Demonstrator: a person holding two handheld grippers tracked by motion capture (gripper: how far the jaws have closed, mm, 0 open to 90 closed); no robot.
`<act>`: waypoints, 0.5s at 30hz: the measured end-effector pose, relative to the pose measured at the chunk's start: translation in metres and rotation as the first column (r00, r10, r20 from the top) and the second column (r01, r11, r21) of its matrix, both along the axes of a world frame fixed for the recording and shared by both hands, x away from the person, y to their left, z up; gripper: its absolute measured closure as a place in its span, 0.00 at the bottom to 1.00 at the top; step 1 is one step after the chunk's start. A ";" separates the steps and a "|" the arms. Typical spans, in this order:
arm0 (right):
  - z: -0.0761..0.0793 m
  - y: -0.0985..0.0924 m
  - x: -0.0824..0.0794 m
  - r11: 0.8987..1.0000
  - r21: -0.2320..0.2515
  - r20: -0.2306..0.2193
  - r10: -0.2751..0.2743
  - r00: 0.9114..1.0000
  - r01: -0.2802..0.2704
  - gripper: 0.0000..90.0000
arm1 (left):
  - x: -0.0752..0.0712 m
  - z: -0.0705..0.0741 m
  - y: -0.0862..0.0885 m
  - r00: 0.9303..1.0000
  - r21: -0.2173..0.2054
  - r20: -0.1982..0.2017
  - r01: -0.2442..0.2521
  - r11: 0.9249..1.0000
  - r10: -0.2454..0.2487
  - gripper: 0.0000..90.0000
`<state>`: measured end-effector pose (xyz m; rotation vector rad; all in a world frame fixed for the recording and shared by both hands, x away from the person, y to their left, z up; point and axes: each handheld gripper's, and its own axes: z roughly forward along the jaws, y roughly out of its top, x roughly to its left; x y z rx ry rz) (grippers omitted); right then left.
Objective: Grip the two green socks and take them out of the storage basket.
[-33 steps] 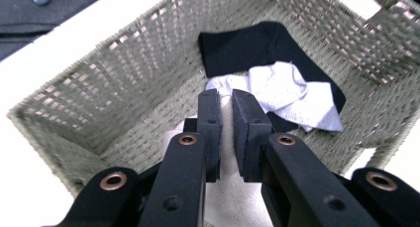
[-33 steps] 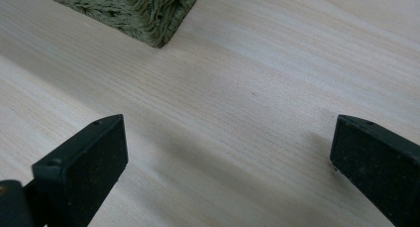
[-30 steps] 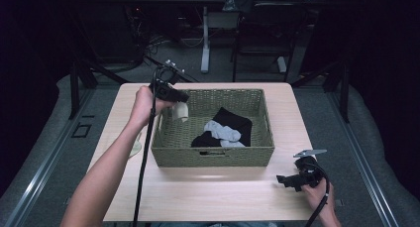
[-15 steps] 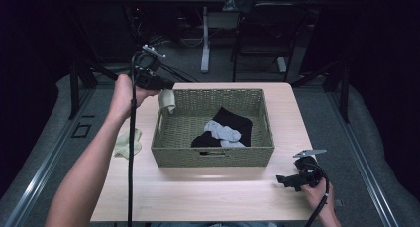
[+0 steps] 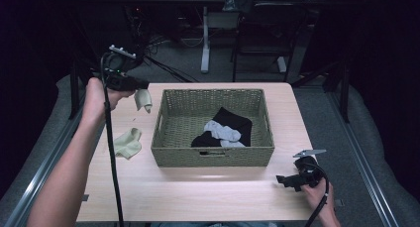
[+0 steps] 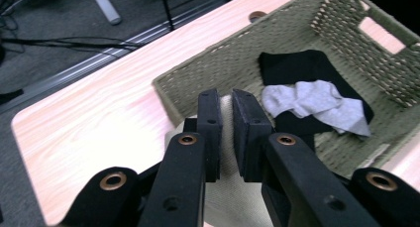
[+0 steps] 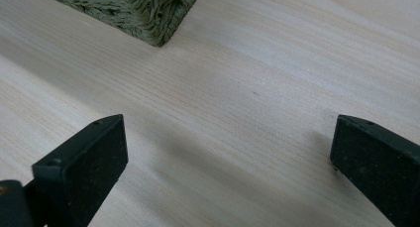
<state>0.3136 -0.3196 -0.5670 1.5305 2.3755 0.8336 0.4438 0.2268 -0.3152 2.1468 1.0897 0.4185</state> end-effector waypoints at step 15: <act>-0.001 0.000 0.000 1.000 -0.002 -0.003 -0.003 1.000 0.003 0.01 | 0.006 -0.058 0.046 0.992 -0.002 -0.073 -0.101 0.995 0.101 0.92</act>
